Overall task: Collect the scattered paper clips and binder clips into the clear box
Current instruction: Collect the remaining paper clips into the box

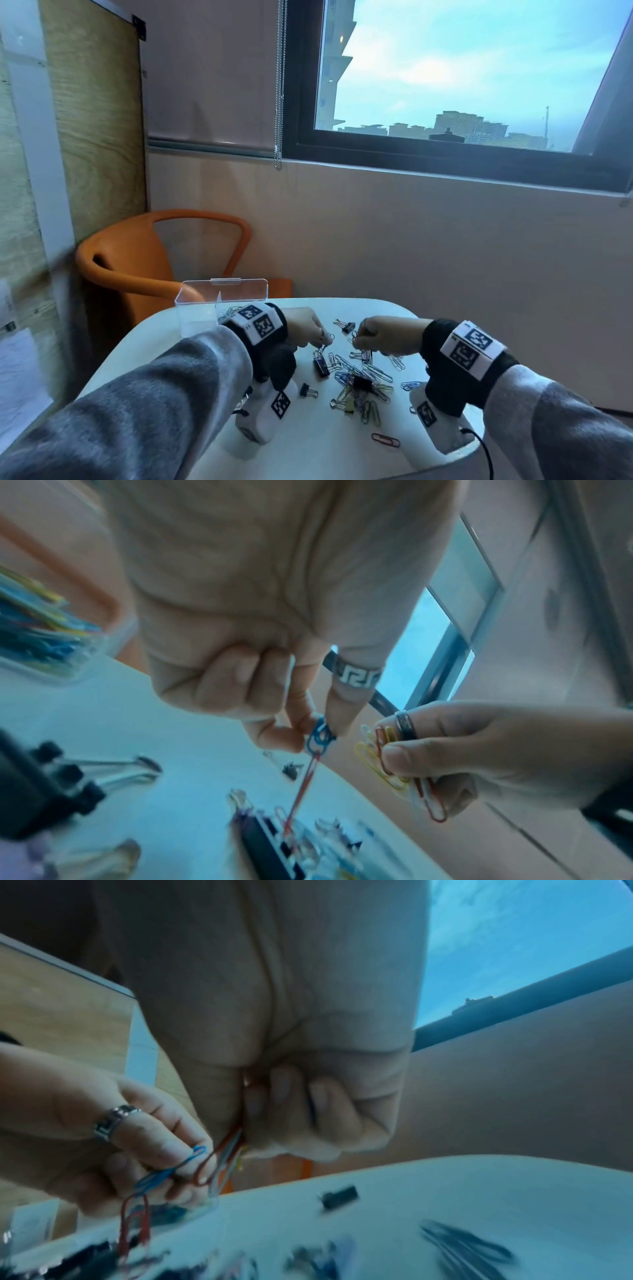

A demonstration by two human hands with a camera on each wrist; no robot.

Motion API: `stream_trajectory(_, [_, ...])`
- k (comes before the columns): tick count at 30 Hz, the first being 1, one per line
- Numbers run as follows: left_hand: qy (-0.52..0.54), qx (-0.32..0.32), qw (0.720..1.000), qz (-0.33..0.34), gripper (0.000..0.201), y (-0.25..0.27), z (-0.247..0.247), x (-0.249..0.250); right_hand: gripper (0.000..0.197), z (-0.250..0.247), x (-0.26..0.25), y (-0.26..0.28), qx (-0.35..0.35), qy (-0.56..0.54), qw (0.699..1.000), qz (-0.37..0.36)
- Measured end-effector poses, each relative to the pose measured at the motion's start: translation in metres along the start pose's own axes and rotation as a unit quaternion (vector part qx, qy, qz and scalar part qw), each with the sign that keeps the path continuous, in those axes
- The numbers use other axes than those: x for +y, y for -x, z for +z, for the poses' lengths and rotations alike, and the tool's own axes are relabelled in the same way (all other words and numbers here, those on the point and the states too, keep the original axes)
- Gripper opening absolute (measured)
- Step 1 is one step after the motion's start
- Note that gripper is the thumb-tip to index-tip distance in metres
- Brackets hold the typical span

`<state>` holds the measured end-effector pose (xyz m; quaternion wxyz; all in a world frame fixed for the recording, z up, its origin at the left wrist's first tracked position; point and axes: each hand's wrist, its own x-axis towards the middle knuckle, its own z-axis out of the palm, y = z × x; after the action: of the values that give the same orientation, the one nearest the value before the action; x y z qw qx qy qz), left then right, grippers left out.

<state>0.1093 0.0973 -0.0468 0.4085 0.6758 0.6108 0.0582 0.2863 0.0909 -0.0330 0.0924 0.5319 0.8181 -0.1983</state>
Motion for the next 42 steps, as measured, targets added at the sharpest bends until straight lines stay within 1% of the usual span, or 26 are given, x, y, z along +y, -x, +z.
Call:
stream_trajectory(3, [0.125, 0.027, 0.992, 0.013, 0.02, 0.011, -0.016, -0.009, 0.039, -0.014, -0.023, -0.007, 0.059, 0.004, 0.998, -0.038])
stream_trajectory(4, [0.161, 0.043, 0.986, 0.023, 0.019, 0.016, -0.023, -0.012, 0.037, -0.019, -0.032, -0.011, 0.076, -0.001, 0.996, -0.054])
stream_trajectory(6, [0.217, 0.096, 0.971, 0.042, 0.02, 0.025, -0.037, -0.02, 0.037, -0.026, -0.053, -0.022, 0.12, -0.01, 0.99, -0.067])
stream_trajectory(7, [0.229, 0.128, 0.964, 0.047, 0.021, 0.029, -0.043, -0.024, 0.036, -0.029, -0.063, -0.029, 0.143, -0.018, 0.987, -0.066])
stream_trajectory(9, [0.232, 0.192, 0.952, 0.054, 0.02, 0.035, -0.055, -0.036, 0.027, -0.033, -0.083, -0.044, 0.179, -0.044, 0.98, -0.072])
stream_trajectory(11, [0.249, 0.239, 0.936, 0.062, 0.018, 0.038, -0.066, -0.049, 0.02, -0.033, -0.103, -0.061, 0.196, -0.062, 0.975, -0.085])
stream_trajectory(13, [0.284, 0.261, 0.92, 0.063, 0.02, 0.04, -0.076, -0.062, 0.017, -0.031, -0.122, -0.076, 0.198, -0.062, 0.973, -0.097])
stream_trajectory(16, [0.334, 0.275, 0.9, 0.061, 0.025, 0.039, -0.085, -0.077, 0.013, -0.024, -0.143, -0.094, 0.205, -0.041, 0.972, -0.103])
stream_trajectory(19, [0.377, 0.289, 0.878, 0.061, 0.03, 0.035, -0.091, -0.088, 0.025, -0.015, -0.154, -0.108, 0.226, -0.022, 0.967, -0.118])
stream_trajectory(22, [0.394, 0.306, 0.864, 0.059, 0.033, 0.026, -0.095, -0.093, 0.027, -0.012, -0.15, -0.114, 0.234, 0.0, 0.964, -0.124])
stream_trajectory(24, [0.383, 0.321, 0.864, 0.059, 0.034, 0.021, -0.096, -0.093, 0.026, -0.012, -0.144, -0.114, 0.258, -0.007, 0.957, -0.131])
stream_trajectory(26, [0.372, 0.332, 0.864, 0.067, 0.034, 0.018, -0.095, -0.089, 0.025, -0.014, -0.137, -0.113, 0.291, -0.041, 0.946, -0.135])
stream_trajectory(27, [0.365, 0.334, 0.866, 0.074, 0.034, 0.017, -0.094, -0.087, 0.029, -0.015, -0.133, -0.113, 0.298, -0.061, 0.944, -0.129])
stream_trajectory(28, [0.35, 0.336, 0.87, 0.082, 0.034, 0.015, -0.092, -0.085, 0.038, -0.016, -0.128, -0.115, 0.294, -0.075, 0.946, -0.116])
stream_trajectory(29, [0.328, 0.336, 0.878, 0.089, 0.033, 0.013, -0.09, -0.084, 0.049, -0.017, -0.124, -0.116, 0.274, -0.076, 0.954, -0.096])
stream_trajectory(30, [0.3, 0.333, 0.889, 0.097, 0.032, 0.01, -0.088, -0.083, 0.06, -0.017, -0.119, -0.119, 0.245, -0.06, 0.964, -0.082])
stream_trajectory(31, [0.269, 0.325, 0.9, 0.106, 0.032, 0.008, -0.086, -0.083, 0.066, -0.017, -0.116, -0.12, 0.211, -0.036, 0.974, -0.073])
stream_trajectory(32, [0.237, 0.31, 0.913, 0.115, 0.032, 0.006, -0.084, -0.084, 0.066, -0.016, -0.114, -0.121, 0.183, -0.022, 0.98, -0.074])
stream_trajectory(33, [0.21, 0.287, 0.927, 0.121, 0.032, 0.004, -0.083, -0.085, 0.062, -0.015, -0.113, -0.119, 0.161, -0.03, 0.983, -0.078])
stream_trajectory(36, [0.112, 0.233, 0.957, 0.131, 0.03, 0.003, -0.079, -0.086, 0.044, -0.015, -0.11, -0.111, 0.147, -0.07, 0.98, -0.11])
stream_trajectory(39, [-0.006, 0.206, 0.969, 0.137, 0.021, 0.006, -0.076, -0.086, 0.038, -0.02, -0.111, -0.099, 0.134, -0.038, 0.982, -0.124])
stream_trajectory(42, [-0.117, 0.211, 0.962, 0.127, 0.024, 0.005, -0.075, -0.083, 0.039, -0.024, -0.112, -0.094, 0.119, -0.002, 0.986, -0.119])
